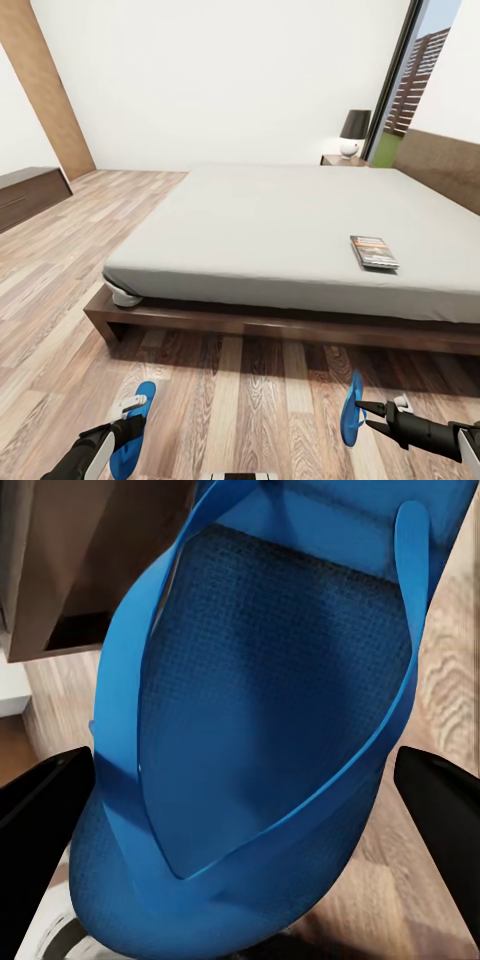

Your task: In the bedroom, move the book from the bed onto either nightstand, and place the two sandals side by side next to the bed.

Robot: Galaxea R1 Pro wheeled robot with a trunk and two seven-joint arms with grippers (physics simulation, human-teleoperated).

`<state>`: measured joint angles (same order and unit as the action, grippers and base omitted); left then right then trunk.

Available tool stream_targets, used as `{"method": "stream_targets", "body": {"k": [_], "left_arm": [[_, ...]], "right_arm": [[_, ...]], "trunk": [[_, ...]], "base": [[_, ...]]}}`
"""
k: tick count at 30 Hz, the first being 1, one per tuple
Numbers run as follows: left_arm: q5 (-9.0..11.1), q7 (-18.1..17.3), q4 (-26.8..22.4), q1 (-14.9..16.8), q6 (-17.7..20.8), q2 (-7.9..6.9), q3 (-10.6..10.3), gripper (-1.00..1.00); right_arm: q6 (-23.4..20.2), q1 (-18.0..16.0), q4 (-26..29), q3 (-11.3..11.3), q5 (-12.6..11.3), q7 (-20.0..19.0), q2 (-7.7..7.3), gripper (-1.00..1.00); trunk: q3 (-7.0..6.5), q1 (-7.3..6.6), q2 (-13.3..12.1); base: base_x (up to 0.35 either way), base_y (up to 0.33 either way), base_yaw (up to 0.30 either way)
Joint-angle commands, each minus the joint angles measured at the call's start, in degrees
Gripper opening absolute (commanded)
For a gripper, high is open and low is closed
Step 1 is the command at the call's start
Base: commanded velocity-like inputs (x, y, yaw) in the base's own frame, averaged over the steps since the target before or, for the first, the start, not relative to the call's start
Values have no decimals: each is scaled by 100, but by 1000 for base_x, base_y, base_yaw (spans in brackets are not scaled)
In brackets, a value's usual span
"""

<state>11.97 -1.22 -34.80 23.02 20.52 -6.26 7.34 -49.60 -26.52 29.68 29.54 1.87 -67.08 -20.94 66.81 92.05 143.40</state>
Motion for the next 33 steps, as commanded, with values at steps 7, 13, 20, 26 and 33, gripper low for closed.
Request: {"method": "stream_targets", "body": {"k": [7,13,20,26,33], "left_arm": [[34,-10,-9,1,15,2,15,-100],[34,-10,-9,1,12,2,22,-100],[34,-10,-9,1,-41,-6,22,-100],[34,-10,-9,1,-56,-7,22,-100],[34,-10,-9,1,-56,-1,22,-100]], "right_arm": [[-50,-7,1,25,19,-24,2,-100],[-50,-6,-3,25,23,-24,2,-100],[-50,-7,-1,25,32,-24,2,-100],[-50,-5,-1,25,32,-24,2,-100],[-49,-5,-3,25,33,-24,2,-100]], "trunk": [[160,17,12],[293,32,20],[448,50,29],[581,66,37],[736,84,46]], "base": [[0,0,0],[0,0,0],[0,0,0],[0,0,0],[0,0,0]]}}
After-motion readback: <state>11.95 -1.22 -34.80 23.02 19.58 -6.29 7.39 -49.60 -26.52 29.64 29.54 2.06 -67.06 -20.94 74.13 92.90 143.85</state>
